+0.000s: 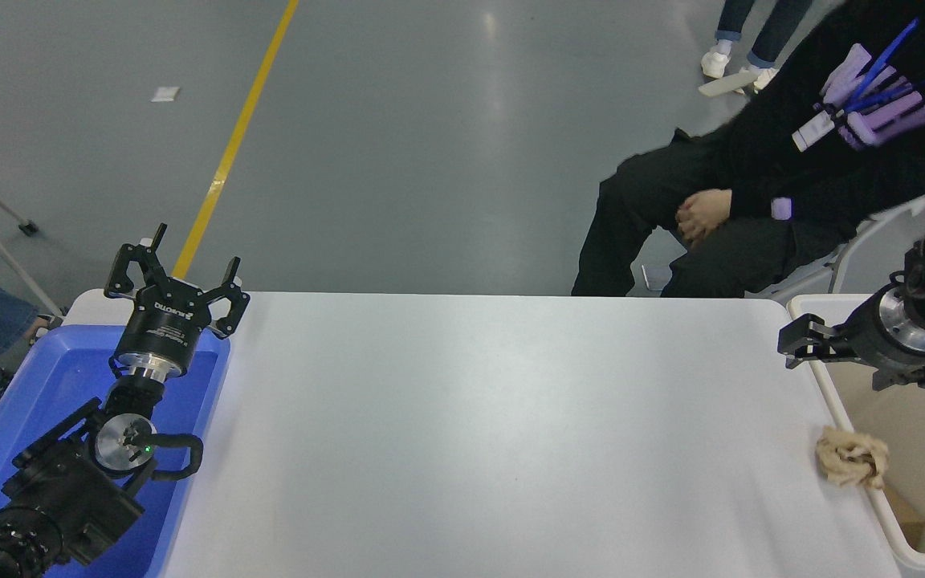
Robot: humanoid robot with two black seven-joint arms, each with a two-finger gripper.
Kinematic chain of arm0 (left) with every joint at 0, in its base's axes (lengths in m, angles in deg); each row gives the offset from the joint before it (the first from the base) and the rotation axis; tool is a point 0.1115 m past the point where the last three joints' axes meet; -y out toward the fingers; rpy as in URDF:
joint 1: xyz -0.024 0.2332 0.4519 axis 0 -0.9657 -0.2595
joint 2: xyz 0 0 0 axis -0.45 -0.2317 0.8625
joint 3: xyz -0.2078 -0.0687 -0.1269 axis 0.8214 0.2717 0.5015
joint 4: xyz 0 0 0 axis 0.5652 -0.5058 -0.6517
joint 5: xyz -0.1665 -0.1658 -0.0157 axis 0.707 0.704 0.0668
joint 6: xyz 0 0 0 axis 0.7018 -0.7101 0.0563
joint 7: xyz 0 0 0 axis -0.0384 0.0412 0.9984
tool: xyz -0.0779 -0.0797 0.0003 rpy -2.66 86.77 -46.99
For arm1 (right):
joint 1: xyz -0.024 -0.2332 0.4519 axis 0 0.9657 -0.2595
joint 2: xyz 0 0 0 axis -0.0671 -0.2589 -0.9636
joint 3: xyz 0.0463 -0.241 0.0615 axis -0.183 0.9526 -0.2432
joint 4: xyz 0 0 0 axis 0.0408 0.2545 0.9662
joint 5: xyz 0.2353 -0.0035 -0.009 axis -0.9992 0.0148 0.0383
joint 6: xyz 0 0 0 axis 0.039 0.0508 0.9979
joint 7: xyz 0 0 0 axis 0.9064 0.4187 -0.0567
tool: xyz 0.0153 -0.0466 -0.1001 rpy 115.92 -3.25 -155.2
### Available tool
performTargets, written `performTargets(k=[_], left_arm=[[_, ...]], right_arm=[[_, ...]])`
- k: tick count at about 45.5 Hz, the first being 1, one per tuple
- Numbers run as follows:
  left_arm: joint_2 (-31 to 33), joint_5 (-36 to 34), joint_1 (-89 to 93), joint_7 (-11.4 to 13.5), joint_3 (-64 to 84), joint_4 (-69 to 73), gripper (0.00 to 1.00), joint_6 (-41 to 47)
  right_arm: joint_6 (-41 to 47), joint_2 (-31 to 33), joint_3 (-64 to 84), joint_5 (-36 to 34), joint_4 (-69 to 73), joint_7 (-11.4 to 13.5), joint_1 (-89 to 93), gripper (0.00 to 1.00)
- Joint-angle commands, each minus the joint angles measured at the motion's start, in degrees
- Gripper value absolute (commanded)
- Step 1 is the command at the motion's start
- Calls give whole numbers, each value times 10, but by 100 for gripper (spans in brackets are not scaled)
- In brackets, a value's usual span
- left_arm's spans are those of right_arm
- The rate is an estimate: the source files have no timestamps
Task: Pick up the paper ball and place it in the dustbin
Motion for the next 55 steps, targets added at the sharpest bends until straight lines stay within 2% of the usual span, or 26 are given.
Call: performTargets(k=[1, 9, 16, 25, 55], left_arm=[[0, 0, 0, 0, 1, 0, 98, 0], [0, 0, 0, 0, 1, 0, 98, 0], [1, 0, 0, 0, 1, 0, 98, 0], [0, 0, 0, 0, 1, 0, 98, 0], [0, 0, 0, 0, 1, 0, 98, 0]], right_arm=[[-40, 39, -70, 7, -111, 2, 161, 100], [-42, 30, -117, 5, -184, 5, 243, 100], [-42, 10, -128, -3, -211, 19, 280, 100], [-42, 12, -154, -70, -208, 18, 284, 100], [-42, 1, -206, -71, -209, 18, 307, 100]])
